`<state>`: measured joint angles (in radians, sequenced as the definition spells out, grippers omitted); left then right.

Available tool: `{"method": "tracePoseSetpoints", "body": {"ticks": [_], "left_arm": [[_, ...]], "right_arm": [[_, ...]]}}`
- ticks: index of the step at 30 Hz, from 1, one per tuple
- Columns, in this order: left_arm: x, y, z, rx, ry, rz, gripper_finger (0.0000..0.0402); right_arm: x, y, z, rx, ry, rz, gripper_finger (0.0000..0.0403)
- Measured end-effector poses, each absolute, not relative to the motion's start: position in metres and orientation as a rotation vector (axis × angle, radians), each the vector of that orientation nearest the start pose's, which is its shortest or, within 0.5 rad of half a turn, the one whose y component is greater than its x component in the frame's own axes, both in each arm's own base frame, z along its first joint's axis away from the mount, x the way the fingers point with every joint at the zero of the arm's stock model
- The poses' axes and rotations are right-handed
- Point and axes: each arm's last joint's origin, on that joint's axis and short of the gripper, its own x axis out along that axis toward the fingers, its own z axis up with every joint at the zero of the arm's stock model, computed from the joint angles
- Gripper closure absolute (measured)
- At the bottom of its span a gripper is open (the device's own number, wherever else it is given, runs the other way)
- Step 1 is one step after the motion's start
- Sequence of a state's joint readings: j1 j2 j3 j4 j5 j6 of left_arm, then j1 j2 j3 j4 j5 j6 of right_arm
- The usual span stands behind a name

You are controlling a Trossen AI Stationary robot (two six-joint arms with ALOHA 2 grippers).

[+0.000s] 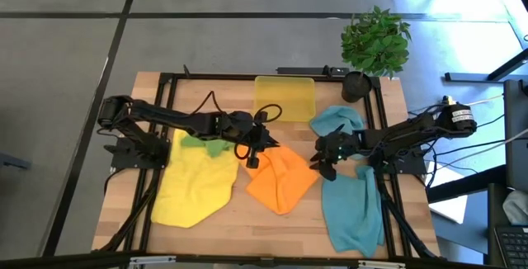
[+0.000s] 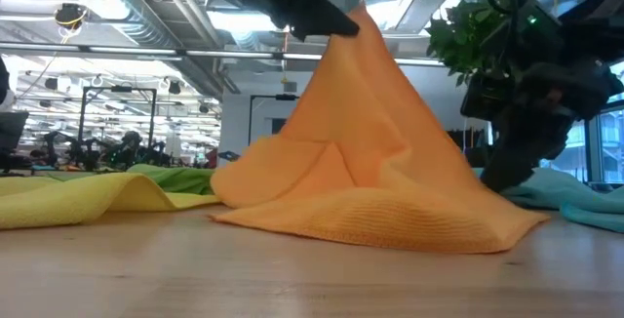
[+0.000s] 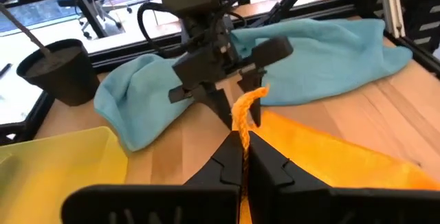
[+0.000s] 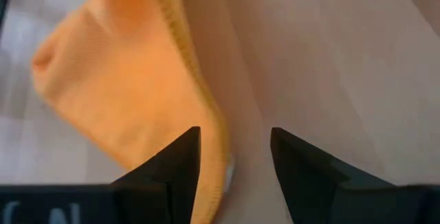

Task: Fold microfiber towels
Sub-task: Fold the orange microfiber cloth

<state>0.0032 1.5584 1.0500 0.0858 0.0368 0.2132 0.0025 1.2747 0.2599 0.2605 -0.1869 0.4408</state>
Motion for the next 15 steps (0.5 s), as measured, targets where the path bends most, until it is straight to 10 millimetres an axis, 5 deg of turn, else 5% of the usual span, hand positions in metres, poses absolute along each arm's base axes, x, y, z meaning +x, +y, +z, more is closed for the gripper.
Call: {"method": "tracePoseSetpoints", "body": {"ticks": [15], "left_arm": [[0.339, -0.002, 0.284, 0.223, 0.332, -0.028, 0.0401]], "right_arm": [[0.192, 0.007, 0.112, 0.493, 0.806, 0.065, 0.0227]]}}
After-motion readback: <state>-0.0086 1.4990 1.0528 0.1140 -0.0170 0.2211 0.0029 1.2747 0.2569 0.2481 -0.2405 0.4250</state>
